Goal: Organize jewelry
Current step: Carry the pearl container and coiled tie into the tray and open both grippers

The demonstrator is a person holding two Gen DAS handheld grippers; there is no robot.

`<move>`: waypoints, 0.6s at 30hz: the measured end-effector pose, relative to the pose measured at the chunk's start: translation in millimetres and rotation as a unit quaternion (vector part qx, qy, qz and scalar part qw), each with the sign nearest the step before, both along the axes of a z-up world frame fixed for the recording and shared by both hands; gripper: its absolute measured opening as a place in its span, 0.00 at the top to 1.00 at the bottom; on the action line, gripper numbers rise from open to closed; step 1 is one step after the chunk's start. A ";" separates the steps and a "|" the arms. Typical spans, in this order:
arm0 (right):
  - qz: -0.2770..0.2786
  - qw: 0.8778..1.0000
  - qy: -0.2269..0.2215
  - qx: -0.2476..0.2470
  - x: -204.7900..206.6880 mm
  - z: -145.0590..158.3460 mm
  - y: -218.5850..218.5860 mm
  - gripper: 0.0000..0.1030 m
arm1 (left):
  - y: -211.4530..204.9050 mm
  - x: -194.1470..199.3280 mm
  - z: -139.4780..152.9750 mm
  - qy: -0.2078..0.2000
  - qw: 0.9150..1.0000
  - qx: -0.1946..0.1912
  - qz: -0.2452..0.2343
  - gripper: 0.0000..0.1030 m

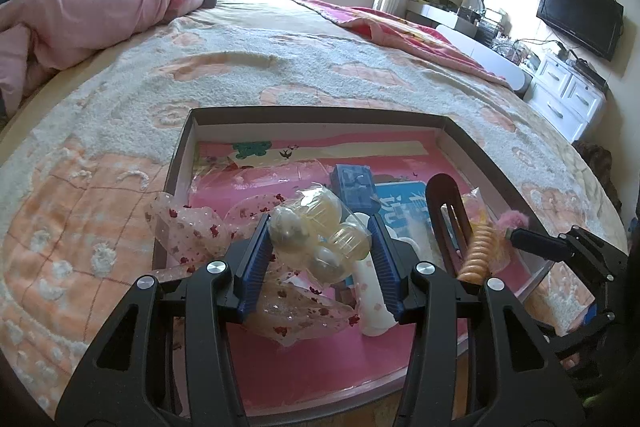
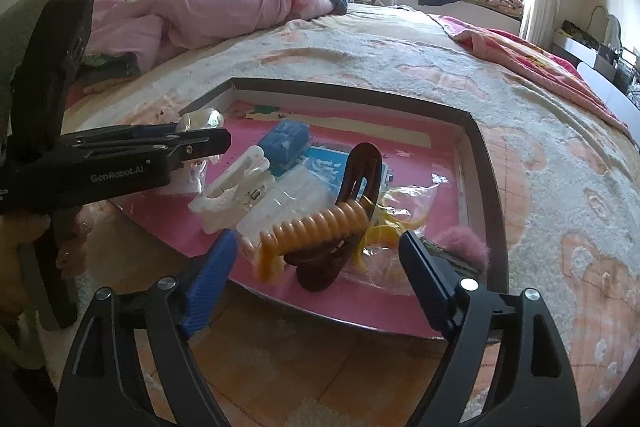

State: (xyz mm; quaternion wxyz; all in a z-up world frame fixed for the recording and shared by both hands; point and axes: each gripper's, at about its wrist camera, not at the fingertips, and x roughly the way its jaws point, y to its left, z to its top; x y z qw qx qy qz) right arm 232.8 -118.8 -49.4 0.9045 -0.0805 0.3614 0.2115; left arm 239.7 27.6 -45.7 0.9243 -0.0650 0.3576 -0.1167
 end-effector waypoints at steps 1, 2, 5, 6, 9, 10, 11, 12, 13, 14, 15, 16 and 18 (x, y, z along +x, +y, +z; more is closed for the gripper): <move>-0.001 1.000 0.000 0.002 -0.8 0.9 -0.7 0.20 | -0.6 0.3 0.4 0.000 1.000 0.000 0.001 0.58; -0.003 1.000 -0.001 0.004 -1.6 1.9 -1.6 0.19 | 0.2 -0.2 0.7 -0.002 1.000 0.000 0.001 0.56; -0.006 1.000 -0.005 0.010 -5.2 4.6 -5.2 0.16 | 1.8 -0.5 1.0 -0.003 1.000 0.000 0.002 0.51; -0.008 1.000 -0.007 0.011 -6.1 5.6 -6.5 0.16 | 1.8 -1.9 1.4 -0.004 1.000 0.000 0.003 0.49; -0.015 1.000 -0.012 0.013 -10.2 8.5 -11.1 0.14 | 1.9 -6.2 4.2 -0.006 1.000 0.000 0.004 0.45; -0.017 1.000 -0.014 0.014 -12.0 9.7 -12.7 0.14 | 2.9 -8.0 6.1 -0.008 1.000 -0.001 0.005 0.43; -0.019 1.000 -0.017 0.014 -13.9 11.2 -14.5 0.13 | 2.4 -8.9 8.2 -0.009 1.000 -0.001 0.005 0.40; -0.020 1.000 -0.019 0.014 -15.0 11.9 -15.5 0.13 | 3.4 -11.0 10.7 -0.012 1.000 -0.002 0.006 0.38; -0.022 0.999 -0.021 0.016 -17.0 13.6 -17.6 0.12 | 2.8 -12.8 13.6 -0.015 1.000 -0.003 0.007 0.34; -0.025 0.999 -0.023 0.017 -18.7 15.1 -19.3 0.11 | 1.5 -14.3 16.1 -0.017 1.000 -0.003 0.008 0.32; -0.026 0.999 -0.025 0.018 -19.8 15.7 -20.9 0.10 | 2.6 -17.1 19.4 -0.022 1.000 -0.005 0.009 0.31; -0.027 0.999 -0.027 0.020 -21.3 17.5 -22.5 0.10 | 2.5 -19.3 22.0 -0.024 1.000 -0.005 0.010 0.29; -0.031 0.999 -0.031 0.021 -23.5 20.1 -25.0 0.10 | 3.4 -24.7 27.7 -0.031 0.999 -0.007 0.012 0.26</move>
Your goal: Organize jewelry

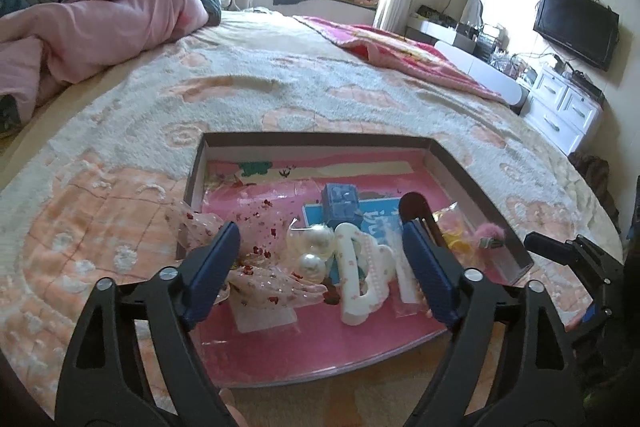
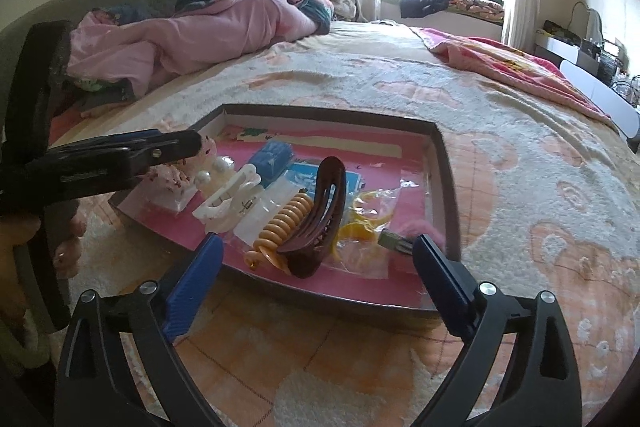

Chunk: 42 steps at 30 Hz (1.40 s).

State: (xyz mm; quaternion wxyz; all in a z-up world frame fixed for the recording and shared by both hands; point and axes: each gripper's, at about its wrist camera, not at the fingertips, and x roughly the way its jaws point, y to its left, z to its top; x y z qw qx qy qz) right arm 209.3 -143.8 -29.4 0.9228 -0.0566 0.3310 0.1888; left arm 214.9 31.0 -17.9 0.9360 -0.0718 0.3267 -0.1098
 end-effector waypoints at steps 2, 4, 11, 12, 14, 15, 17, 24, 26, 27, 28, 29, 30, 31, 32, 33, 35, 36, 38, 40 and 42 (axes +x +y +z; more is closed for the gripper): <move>-0.006 1.000 -0.005 0.002 -2.4 3.5 -3.3 0.09 | -0.7 -4.7 4.8 -0.005 1.000 -0.001 0.002 0.22; -0.012 1.000 -0.008 0.005 -4.2 6.9 -6.9 0.09 | -0.1 -10.7 10.3 -0.010 1.000 -0.001 0.005 0.17; -0.033 0.999 -0.025 0.024 -13.1 22.5 -21.6 0.08 | 2.3 -35.4 24.7 -0.024 1.000 0.005 0.020 0.11; -0.037 0.999 -0.029 0.024 -14.8 24.9 -23.9 0.08 | 3.1 -38.9 26.6 -0.025 0.999 0.004 0.022 0.11; -0.042 0.998 -0.034 0.024 -17.4 27.5 -27.1 0.08 | 3.8 -42.5 29.2 -0.028 0.999 0.003 0.023 0.11; -0.045 0.998 -0.036 0.025 -18.5 28.6 -29.0 0.07 | 4.0 -45.0 30.8 -0.030 0.999 0.003 0.023 0.11; -0.053 0.997 -0.039 0.027 -21.2 30.7 -33.2 0.07 | 4.1 -49.9 33.3 -0.033 0.999 0.003 0.024 0.11; -0.070 0.996 -0.037 0.033 -30.4 30.6 -45.8 0.07 | 5.5 -65.2 36.8 -0.038 0.999 0.005 0.030 0.11; -0.073 0.996 -0.039 0.033 -34.1 31.2 -47.4 0.07 | 6.6 -68.2 37.3 -0.038 0.999 0.004 0.031 0.11; -0.073 0.996 -0.040 0.033 -35.1 31.9 -47.9 0.07 | 6.8 -69.0 37.6 -0.037 0.999 0.005 0.031 0.11; -0.074 0.996 -0.042 0.033 -37.5 32.8 -48.3 0.07 | 6.6 -71.1 38.0 -0.038 0.999 0.006 0.032 0.11; -0.074 0.996 -0.044 0.032 -39.9 33.5 -48.5 0.07 | 6.1 -72.6 38.7 -0.038 0.999 0.007 0.032 0.11; -0.074 0.996 -0.045 0.032 -41.4 33.8 -48.7 0.07 | 5.8 -74.8 39.1 -0.039 0.999 0.008 0.033 0.11; -0.076 0.995 -0.047 0.032 -43.6 34.8 -48.7 0.06 | 6.0 -76.6 38.9 -0.039 0.999 0.009 0.034 0.11; -0.076 0.995 -0.049 0.032 -44.7 35.6 -48.5 0.06 | 6.0 -78.5 38.6 -0.039 0.999 0.009 0.033 0.11; -0.075 0.995 -0.051 0.032 -47.6 36.3 -48.2 0.06 | 5.5 -81.4 38.6 -0.040 0.999 0.010 0.034 0.11; -0.075 0.995 -0.057 0.031 -53.3 37.3 -47.1 0.06 | 4.7 -85.6 37.8 -0.041 0.999 0.012 0.033 0.11; -0.076 0.995 -0.059 0.030 -55.6 38.0 -46.3 0.06 | 4.0 -88.5 37.2 -0.042 0.998 0.015 0.034 0.11; -0.077 0.994 -0.067 0.027 -60.9 38.8 -45.6 0.06 | 1.9 -93.5 36.3 -0.044 0.998 0.019 0.035 0.11; -0.077 0.994 -0.073 0.025 -67.2 38.7 -43.6 0.06 | 0.3 -98.7 34.7 -0.046 0.998 0.021 0.036 0.11; -0.077 0.994 -0.078 0.022 -71.6 38.0 -42.8 0.06 | -1.1 -104.2 33.7 -0.049 0.998 0.021 0.039 0.11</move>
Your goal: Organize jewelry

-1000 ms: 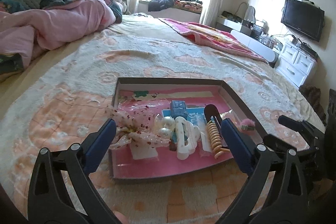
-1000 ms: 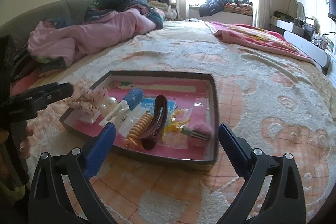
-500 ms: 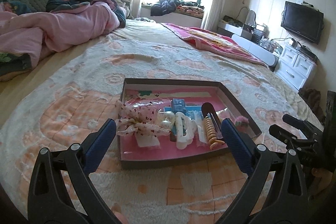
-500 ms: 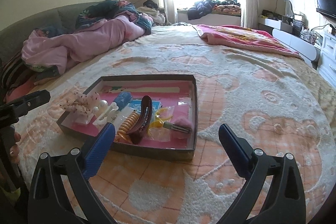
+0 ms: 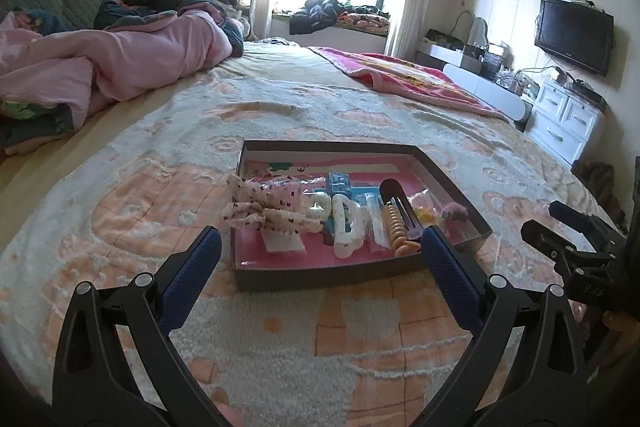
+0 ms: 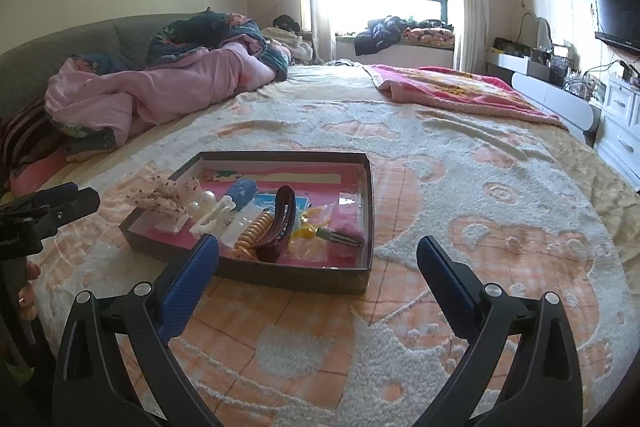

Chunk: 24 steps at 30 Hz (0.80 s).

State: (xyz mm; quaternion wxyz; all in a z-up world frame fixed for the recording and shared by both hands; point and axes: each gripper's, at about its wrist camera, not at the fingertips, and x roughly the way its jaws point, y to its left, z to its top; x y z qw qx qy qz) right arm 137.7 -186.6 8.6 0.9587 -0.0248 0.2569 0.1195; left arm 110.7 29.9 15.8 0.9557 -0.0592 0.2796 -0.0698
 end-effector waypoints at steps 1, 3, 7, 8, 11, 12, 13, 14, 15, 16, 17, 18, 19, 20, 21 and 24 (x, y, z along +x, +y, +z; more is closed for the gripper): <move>-0.001 1.000 -0.004 -0.005 -4.2 -1.4 1.5 0.06 | 0.0 -2.0 -0.4 -0.002 1.000 0.000 0.002 0.11; 0.000 1.000 -0.008 -0.010 -9.4 -3.6 3.8 0.06 | 0.7 -6.4 -1.7 -0.004 1.000 -0.003 0.003 0.11; -0.002 1.000 -0.021 -0.016 -19.1 -6.8 6.7 0.06 | 2.2 -13.4 -3.6 -0.008 1.000 -0.005 0.009 0.11; -0.003 1.000 -0.025 -0.015 -21.3 -7.4 6.7 0.06 | 2.3 -15.9 -4.5 -0.009 1.000 -0.006 0.011 0.11; -0.005 0.999 -0.030 -0.011 -25.6 -8.1 5.9 0.06 | 0.5 -21.4 -7.5 -0.009 1.000 -0.005 0.012 0.11; -0.006 0.999 -0.032 -0.009 -27.2 -8.5 5.9 0.06 | -1.0 -23.6 -9.2 -0.009 1.000 -0.003 0.011 0.11; -0.006 0.999 -0.033 -0.007 -29.4 -9.0 5.9 0.06 | -2.2 -25.0 -10.5 -0.008 1.000 -0.002 0.010 0.11; -0.007 0.999 -0.034 -0.007 -30.6 -8.9 5.8 0.06 | -3.8 -26.2 -11.9 -0.007 1.000 0.000 0.009 0.11; -0.009 0.999 -0.036 -0.006 -32.6 -9.1 5.5 0.06 | -5.8 -28.4 -13.6 -0.006 1.000 0.003 0.007 0.11; -0.009 0.999 -0.037 -0.005 -34.7 -9.9 5.2 0.06 | -7.3 -29.7 -14.4 -0.006 1.000 0.004 0.006 0.11; -0.011 0.999 -0.039 -0.005 -36.4 -10.7 5.1 0.06 | -8.3 -31.5 -15.6 -0.006 1.000 0.006 0.005 0.11; -0.012 0.999 -0.040 -0.005 -37.7 -11.6 4.9 0.06 | -9.4 -33.4 -16.6 -0.005 1.000 0.006 0.004 0.11; -0.014 0.999 -0.041 -0.006 -39.5 -12.7 4.5 0.06 | -9.7 -34.7 -17.4 -0.006 1.000 0.007 0.004 0.11; -0.016 0.999 -0.043 -0.006 -41.1 -13.4 4.5 0.06 | -10.2 -35.9 -17.6 -0.007 1.000 0.008 0.005 0.11; -0.017 0.999 -0.044 -0.006 -42.7 -14.1 4.5 0.06 | -10.7 -37.8 -18.2 -0.008 1.000 0.009 0.006 0.11; -0.020 0.999 -0.047 -0.003 -47.1 -15.4 3.4 0.06 | -11.8 -41.5 -19.3 -0.012 1.000 0.009 0.007 0.11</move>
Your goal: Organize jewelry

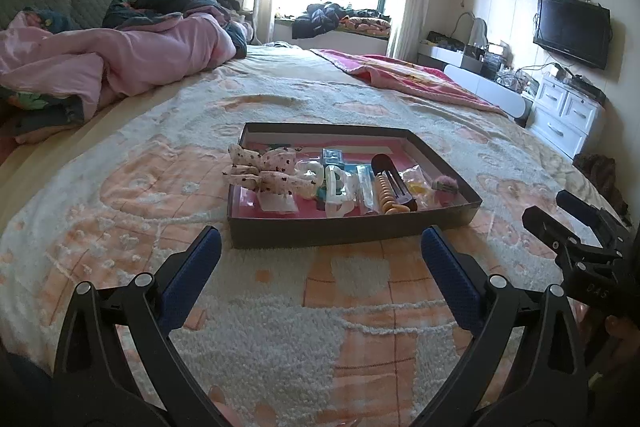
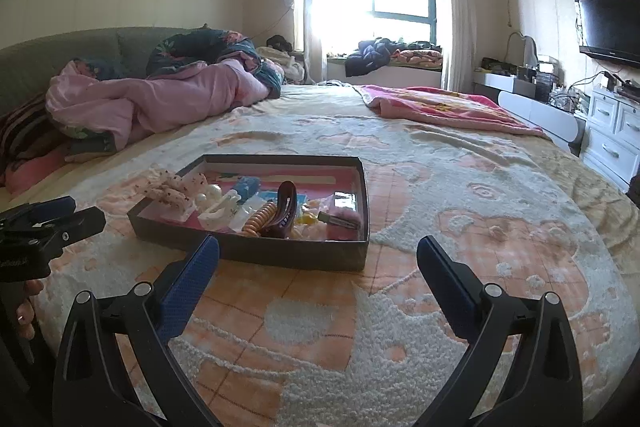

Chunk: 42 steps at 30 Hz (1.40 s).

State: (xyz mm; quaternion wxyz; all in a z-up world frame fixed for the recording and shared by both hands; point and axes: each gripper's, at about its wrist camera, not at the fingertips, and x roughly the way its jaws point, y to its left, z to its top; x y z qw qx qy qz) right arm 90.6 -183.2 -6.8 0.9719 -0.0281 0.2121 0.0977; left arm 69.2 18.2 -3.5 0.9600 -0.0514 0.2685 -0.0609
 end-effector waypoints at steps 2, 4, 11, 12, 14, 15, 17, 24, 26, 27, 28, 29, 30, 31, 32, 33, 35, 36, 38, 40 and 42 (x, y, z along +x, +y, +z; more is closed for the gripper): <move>-0.002 1.000 -0.004 -0.001 -3.0 -1.2 0.2 0.06 | -0.6 -2.2 -0.2 -0.002 1.000 0.001 0.002 0.11; -0.004 1.000 -0.009 -0.002 -6.4 -1.9 0.5 0.06 | 0.2 -3.2 -0.5 -0.004 1.000 0.001 0.006 0.11; -0.006 1.000 -0.030 -0.001 -21.4 -5.0 2.1 0.06 | -1.0 -8.2 -4.5 -0.017 1.000 0.003 0.011 0.11; -0.006 0.999 -0.031 0.000 -22.6 -5.0 2.3 0.06 | -0.9 -8.7 -5.2 -0.018 1.000 0.002 0.012 0.11; -0.009 0.999 -0.035 0.005 -26.4 -6.3 2.0 0.06 | -1.3 -8.8 -6.4 -0.021 1.000 0.002 0.013 0.11; -0.011 0.999 -0.037 0.008 -28.1 -7.0 1.9 0.06 | -1.4 -8.7 -7.0 -0.022 1.000 0.002 0.013 0.11; -0.012 0.999 -0.037 0.009 -28.6 -8.1 2.0 0.06 | -1.4 -9.0 -7.8 -0.022 1.000 0.002 0.015 0.11; -0.022 0.999 -0.042 0.014 -26.6 -12.7 2.4 0.06 | -3.7 -5.7 -11.7 -0.025 1.000 0.004 0.016 0.11; -0.025 0.999 -0.044 0.013 -25.4 -13.9 2.5 0.06 | -3.6 -5.0 -12.9 -0.029 0.999 0.005 0.015 0.11; -0.025 0.999 -0.046 0.014 -25.1 -14.4 2.2 0.06 | -3.8 -4.9 -13.1 -0.032 0.999 0.005 0.014 0.11; -0.025 0.998 -0.047 0.015 -24.9 -14.7 2.2 0.06 | -3.6 -4.7 -13.3 -0.033 0.999 0.004 0.013 0.11; -0.025 0.998 -0.048 0.014 -24.4 -15.1 2.2 0.06 | -3.4 -4.7 -13.5 -0.034 0.999 0.004 0.013 0.11; -0.025 0.998 -0.051 0.013 -23.8 -15.5 2.6 0.06 | -3.5 -4.3 -13.4 -0.035 0.999 0.004 0.012 0.11; -0.025 0.998 -0.051 0.013 -23.6 -15.9 3.1 0.06 | -3.3 -4.2 -13.5 -0.034 0.999 0.004 0.013 0.11; -0.025 0.998 -0.050 0.013 -23.1 -16.6 3.5 0.06 | -3.1 -4.0 -13.6 -0.035 0.999 0.004 0.013 0.11; -0.024 0.998 -0.049 0.013 -22.7 -17.2 3.6 0.06 | -3.1 -3.6 -13.7 -0.034 0.999 0.004 0.013 0.11; -0.022 0.999 -0.047 0.012 -22.2 -18.5 4.7 0.06 | -3.3 -3.9 -13.8 -0.033 0.999 0.004 0.014 0.11; -0.021 0.999 -0.047 0.011 -22.3 -19.1 5.5 0.06 | -3.2 -3.5 -13.9 -0.033 0.999 0.004 0.015 0.11; -0.020 0.999 -0.047 0.010 -22.3 -19.0 5.7 0.06 | -2.9 -3.3 -13.9 -0.033 0.999 0.004 0.015 0.11; -0.021 0.999 -0.047 0.010 -23.1 -19.2 5.7 0.06 | -2.8 -3.2 -14.0 -0.033 0.999 0.005 0.015 0.11; -0.021 0.999 -0.047 0.010 -23.2 -19.2 5.7 0.06 | -2.4 -3.0 -14.2 -0.033 0.999 0.004 0.015 0.11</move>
